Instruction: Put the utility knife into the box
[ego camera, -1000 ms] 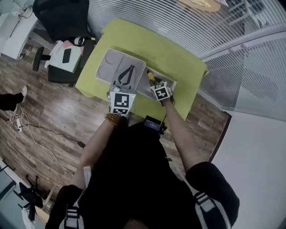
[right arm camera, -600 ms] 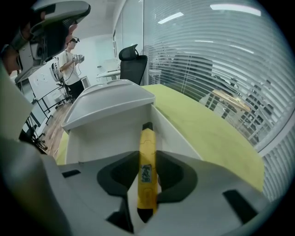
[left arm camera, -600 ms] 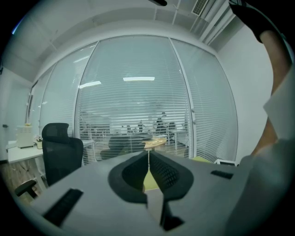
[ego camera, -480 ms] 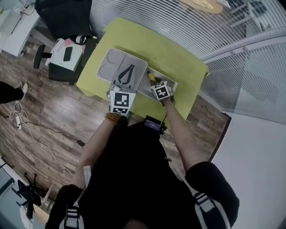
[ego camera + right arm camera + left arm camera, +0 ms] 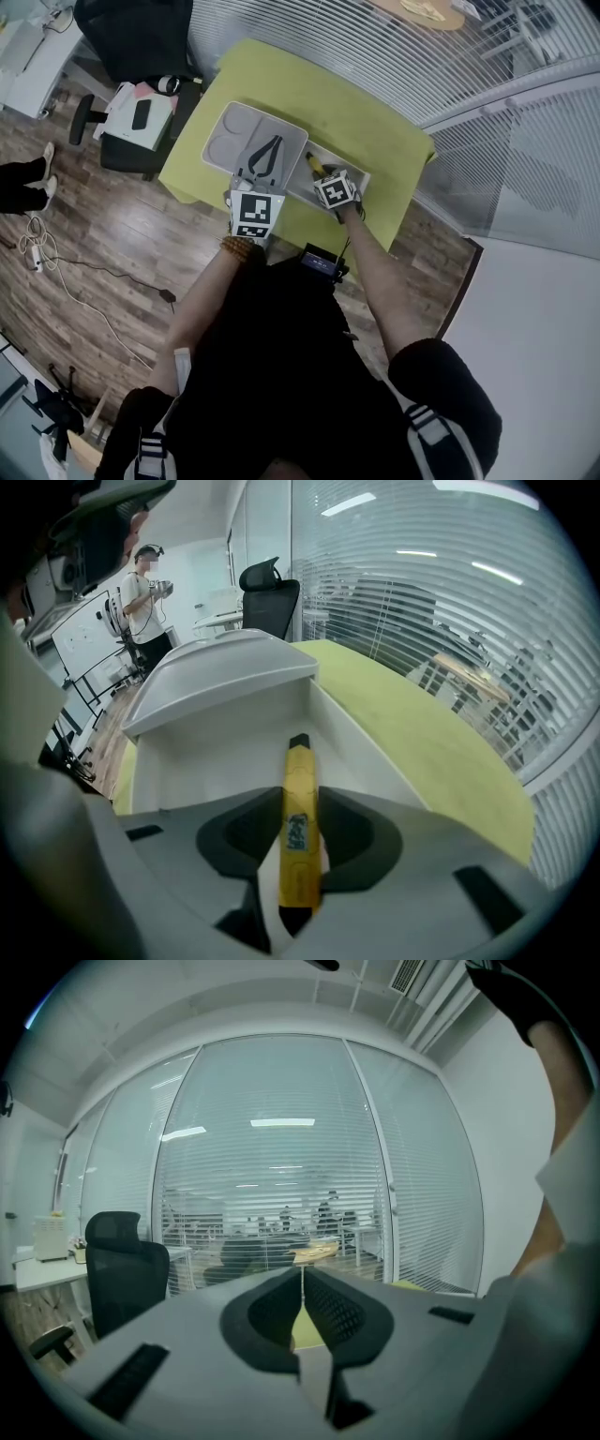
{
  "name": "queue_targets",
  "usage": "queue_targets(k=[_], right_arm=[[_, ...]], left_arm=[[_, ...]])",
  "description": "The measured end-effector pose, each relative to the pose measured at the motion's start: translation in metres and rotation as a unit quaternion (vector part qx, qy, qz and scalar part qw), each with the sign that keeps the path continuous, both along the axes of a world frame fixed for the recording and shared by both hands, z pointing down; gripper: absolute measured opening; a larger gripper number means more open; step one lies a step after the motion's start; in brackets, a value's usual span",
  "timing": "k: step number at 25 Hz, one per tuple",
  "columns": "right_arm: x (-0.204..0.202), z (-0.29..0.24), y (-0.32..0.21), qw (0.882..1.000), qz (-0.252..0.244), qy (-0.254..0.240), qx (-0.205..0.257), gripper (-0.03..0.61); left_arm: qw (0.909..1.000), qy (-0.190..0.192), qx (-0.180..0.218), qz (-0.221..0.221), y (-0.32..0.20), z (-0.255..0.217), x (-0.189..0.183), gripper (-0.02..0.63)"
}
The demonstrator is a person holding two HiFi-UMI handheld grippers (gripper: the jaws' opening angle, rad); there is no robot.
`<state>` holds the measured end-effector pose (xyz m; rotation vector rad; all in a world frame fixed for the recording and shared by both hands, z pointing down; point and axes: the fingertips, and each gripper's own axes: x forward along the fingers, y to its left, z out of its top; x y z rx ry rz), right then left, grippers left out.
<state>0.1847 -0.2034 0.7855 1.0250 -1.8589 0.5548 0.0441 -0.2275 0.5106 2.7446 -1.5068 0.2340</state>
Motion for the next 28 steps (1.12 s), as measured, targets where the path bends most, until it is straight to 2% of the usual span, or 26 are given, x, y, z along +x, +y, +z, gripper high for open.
queue_targets(k=[6, 15, 28], right_arm=[[0.001, -0.010, -0.001, 1.000, 0.003, 0.007, 0.005, 0.132], [0.010, -0.046, -0.013, 0.998, 0.042, -0.022, 0.046, 0.123], [0.036, -0.106, -0.022, 0.988, 0.099, -0.049, 0.105, 0.109]], left_arm=[[1.0000, 0.001, -0.001, 0.000, 0.001, 0.000, -0.003, 0.018], [0.9999, 0.005, 0.007, 0.011, 0.000, -0.003, 0.008, 0.018], [0.9971, 0.014, 0.047, 0.059, -0.016, -0.038, 0.058, 0.018]])
